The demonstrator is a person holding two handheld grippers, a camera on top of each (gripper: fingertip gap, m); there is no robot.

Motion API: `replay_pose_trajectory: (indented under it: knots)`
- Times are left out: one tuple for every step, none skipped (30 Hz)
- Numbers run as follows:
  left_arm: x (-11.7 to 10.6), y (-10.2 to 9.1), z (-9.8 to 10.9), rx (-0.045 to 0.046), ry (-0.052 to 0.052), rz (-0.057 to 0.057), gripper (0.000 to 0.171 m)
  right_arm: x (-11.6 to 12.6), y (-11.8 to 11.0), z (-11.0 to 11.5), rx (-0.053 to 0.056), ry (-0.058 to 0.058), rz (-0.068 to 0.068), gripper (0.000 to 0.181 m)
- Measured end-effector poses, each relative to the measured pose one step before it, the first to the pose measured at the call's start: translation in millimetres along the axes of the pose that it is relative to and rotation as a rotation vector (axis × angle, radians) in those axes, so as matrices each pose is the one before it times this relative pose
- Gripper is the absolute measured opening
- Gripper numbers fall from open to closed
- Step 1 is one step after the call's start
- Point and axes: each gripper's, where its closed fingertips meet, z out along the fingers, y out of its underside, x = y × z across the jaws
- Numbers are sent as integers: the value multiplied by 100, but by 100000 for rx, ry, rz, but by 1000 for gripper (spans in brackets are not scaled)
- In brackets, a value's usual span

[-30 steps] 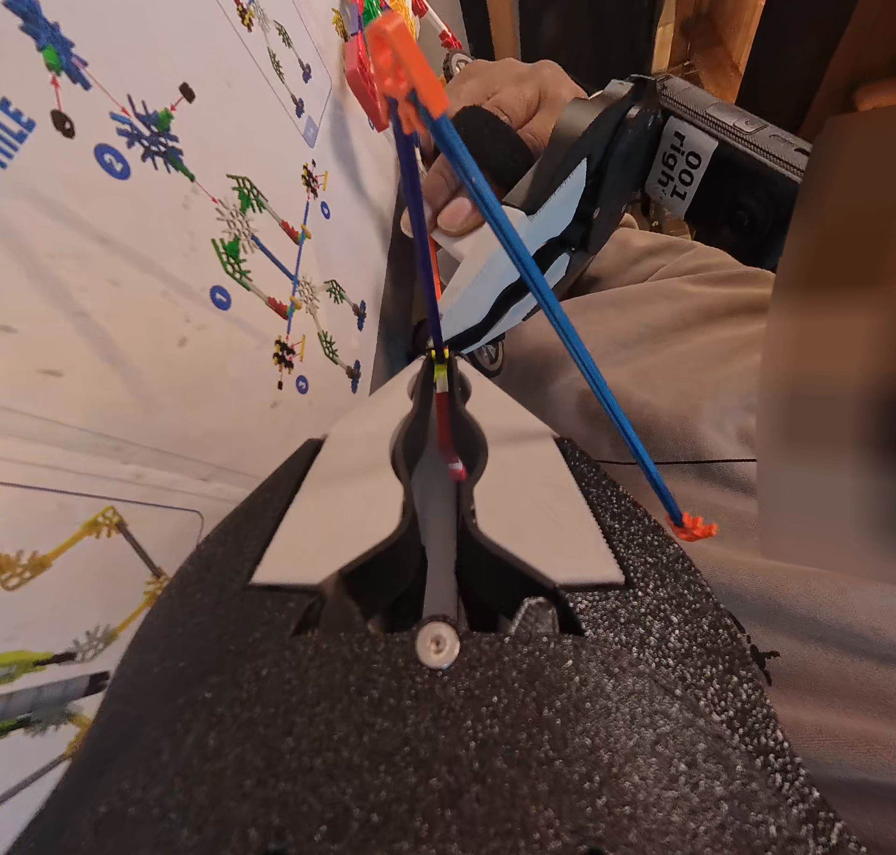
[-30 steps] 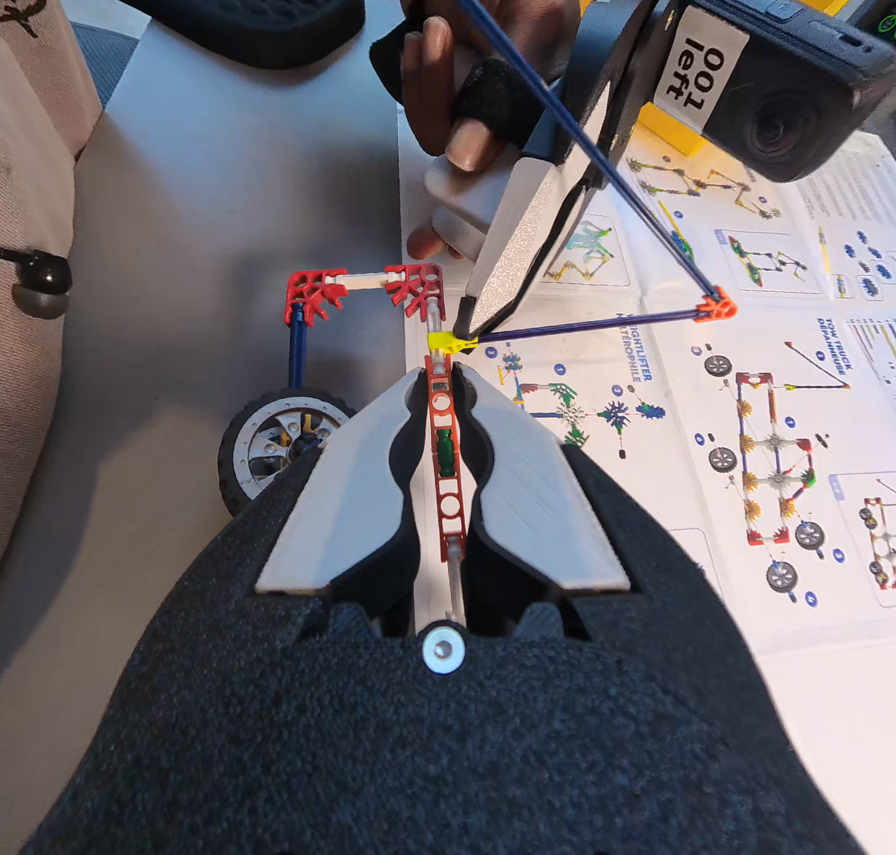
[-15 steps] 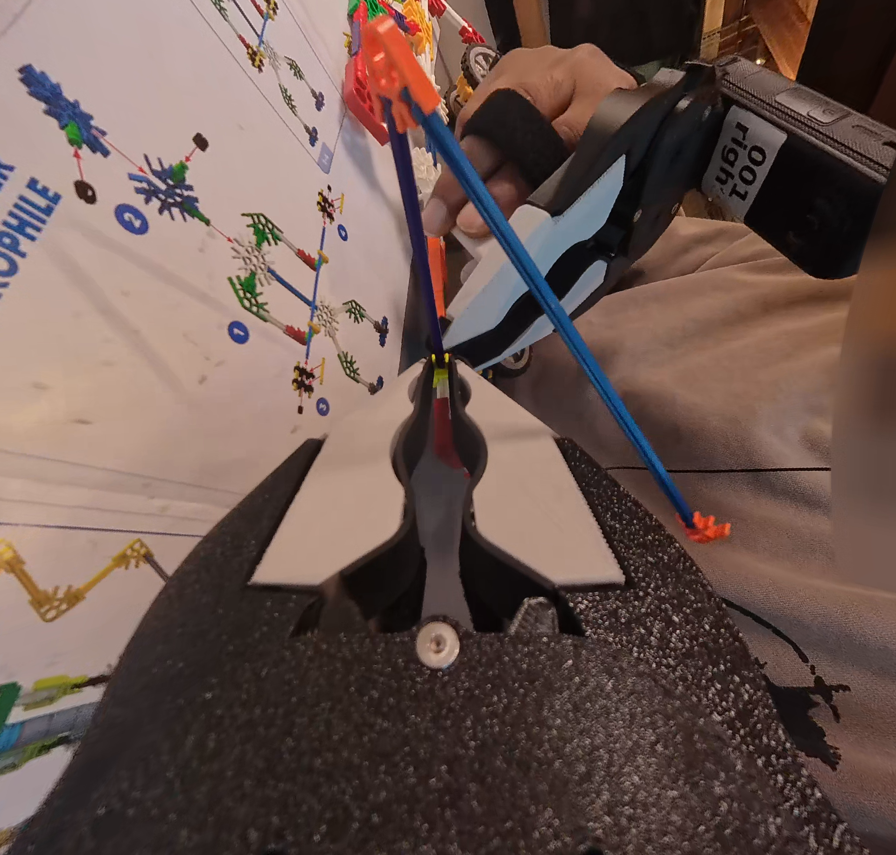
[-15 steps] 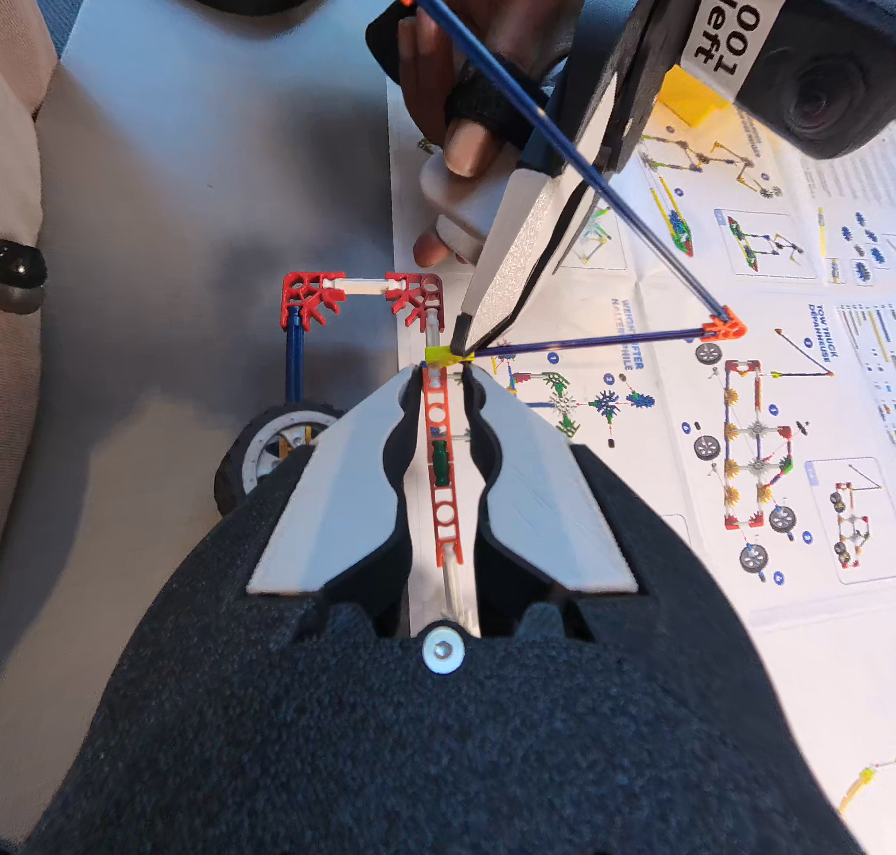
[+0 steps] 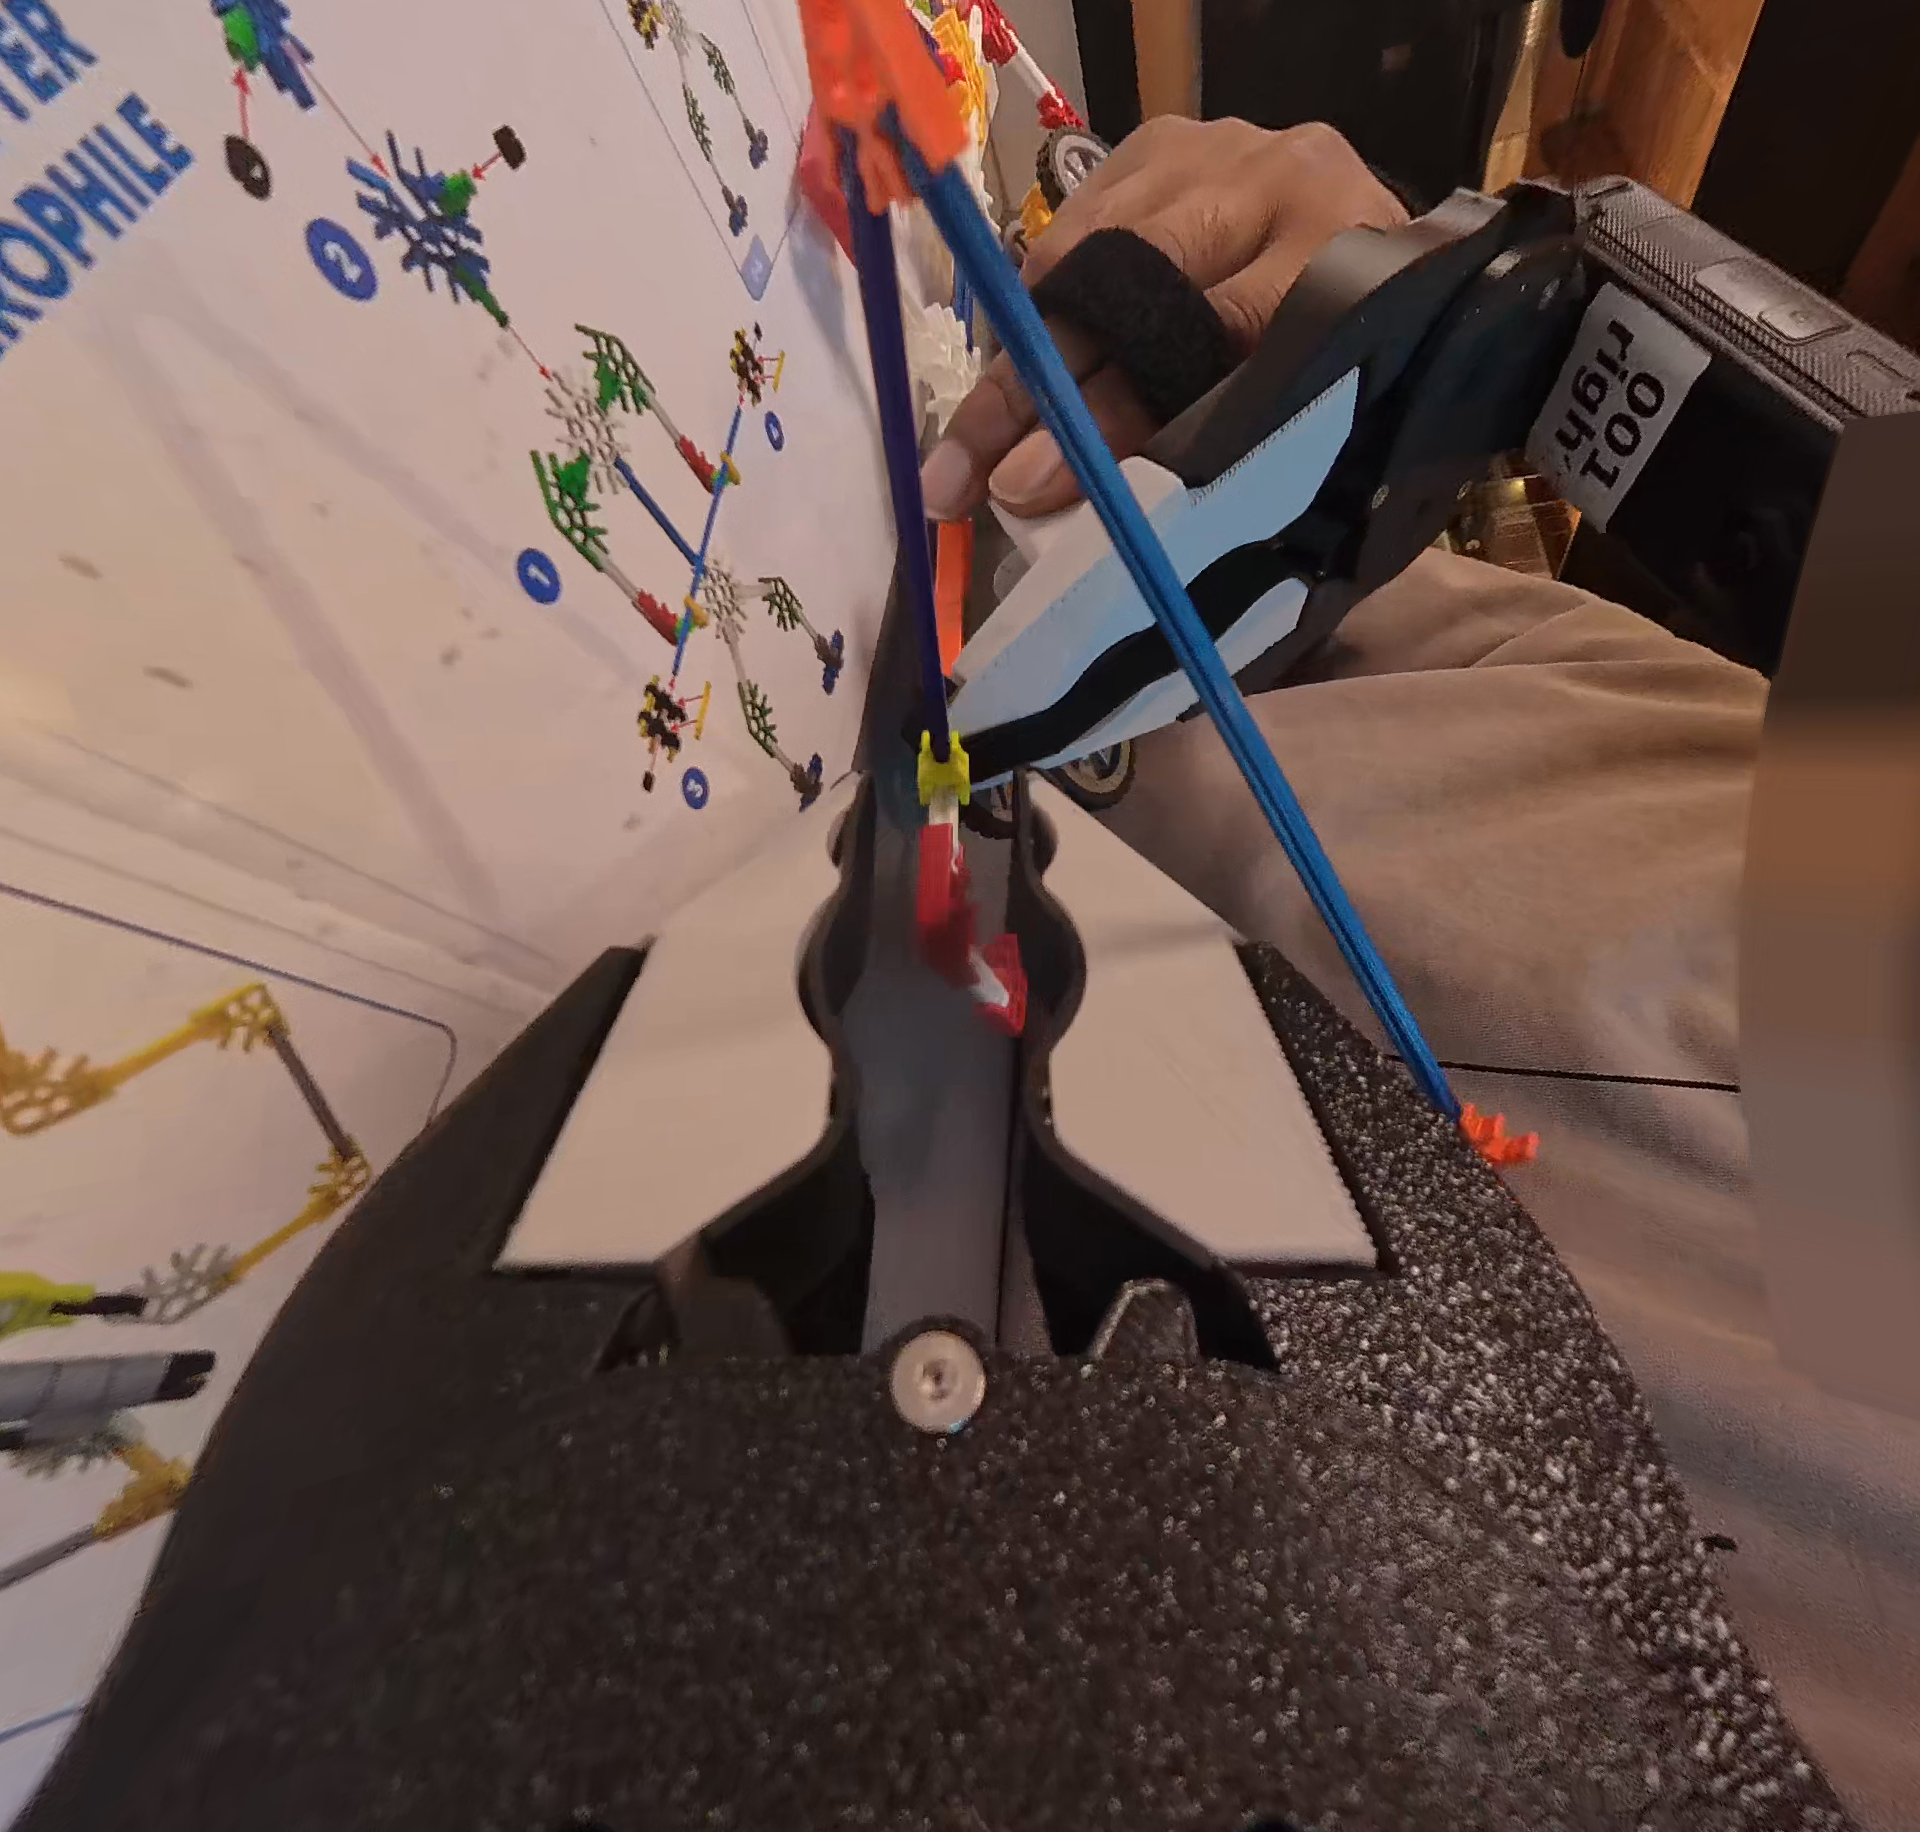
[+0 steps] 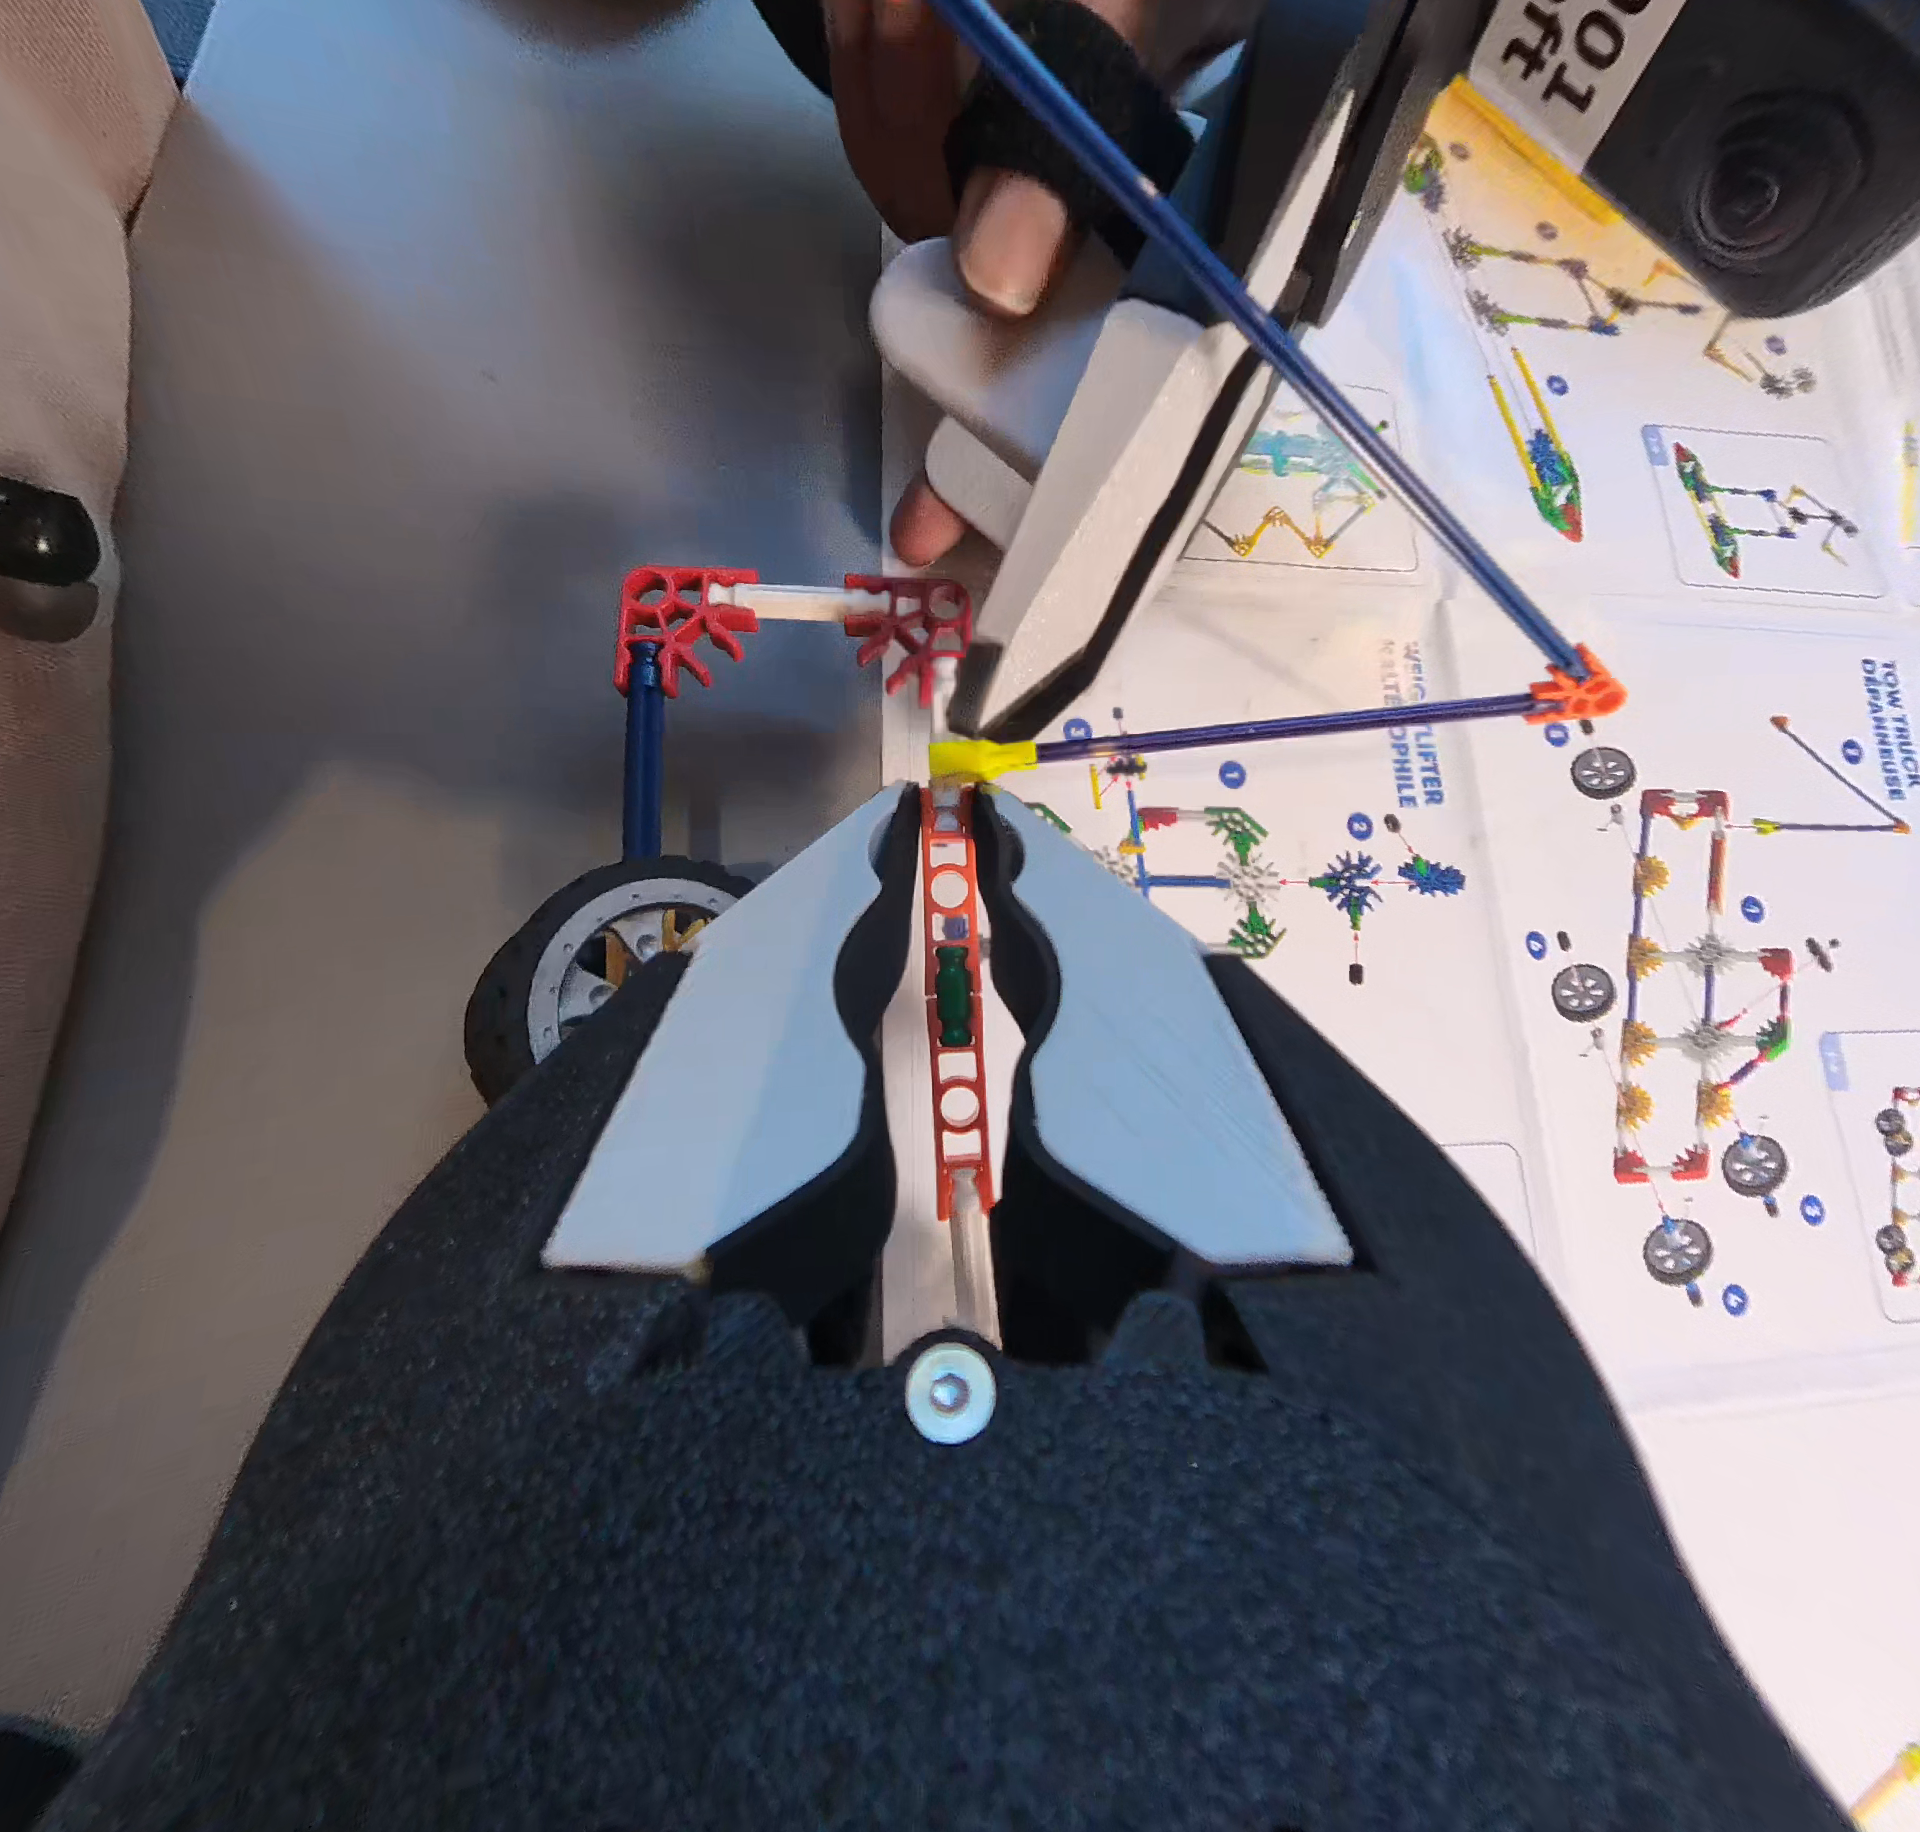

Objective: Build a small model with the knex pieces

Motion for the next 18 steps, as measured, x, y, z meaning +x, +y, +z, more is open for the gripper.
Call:
replay_pose_trajectory:
  knots:
    - [89, -176, -87, 681, -1157, 1561, 26, 126, 65, -83, 398, 426, 7, 7]
    - [196, -283, -88, 1188, -312, 1122, 28, 62, 30, -52, 358, 212, -94, 7]
    - [175, -275, -63, 902, -214, 762, 28, -9, -54, -28, 706, 205, -477, 7]
    - [1, -196, -17, 232, -1014, 1047, 27, -42, -90, -8, 645, 194, -475, 8]
    - [-173, -120, -22, -304, -1775, 1223, 23, -90, -113, -1, 707, 41, -790, 8]
    - [-117, -45, -25, -455, -1035, 1211, 12, -8, -112, -13, 690, 510, -744, 8]
    - [82, 101, -13, -1210, 418, 811, 5, -21, -56, -48, 308, 129, -719, 7]
    - [105, 111, 15, -1280, 531, 97, 5, -80, -44, -69, 235, -272, -579, 8]
    - [36, 27, -3, -620, -193, 292, 4, -2, -22, -20, 130, 573, -522, 8]
    - [-30, -4, 6, -480, -748, 1026, 4, 35, 26, 25, 55, 1059, -649, 7]
    - [-9, 94, 23, -996, -427, 970, 4, -61, -18, 50, 173, 628, -708, 7]
    - [54, 137, 25, -1106, 324, 333, 4, -100, -87, 37, 489, 368, -615, 7]
    - [21, 40, -41, -261, 594, -490, 4, 52, -49, 25, 133, 1386, -627, 7]
    - [77, 177, -51, -1127, 1249, -876, 4, -101, -124, 18, 682, 337, 281, 7]
    - [-11, 150, -11, -576, 205, -238, 3, -110, -34, 81, -109, 364, 478, 7]
    - [-9, 3, -40, 290, -49, -244, 3, 62, 5, 14, -52, 1115, 114, 7]
    - [33, -156, -109, 1132, 660, -848, 4, 197, -58, -50, 754, 1549, 329, 6]
    - [3, -136, -75, 1214, 1006, -1458, 3, 179, 0, -47, 203, 939, 99, 6]
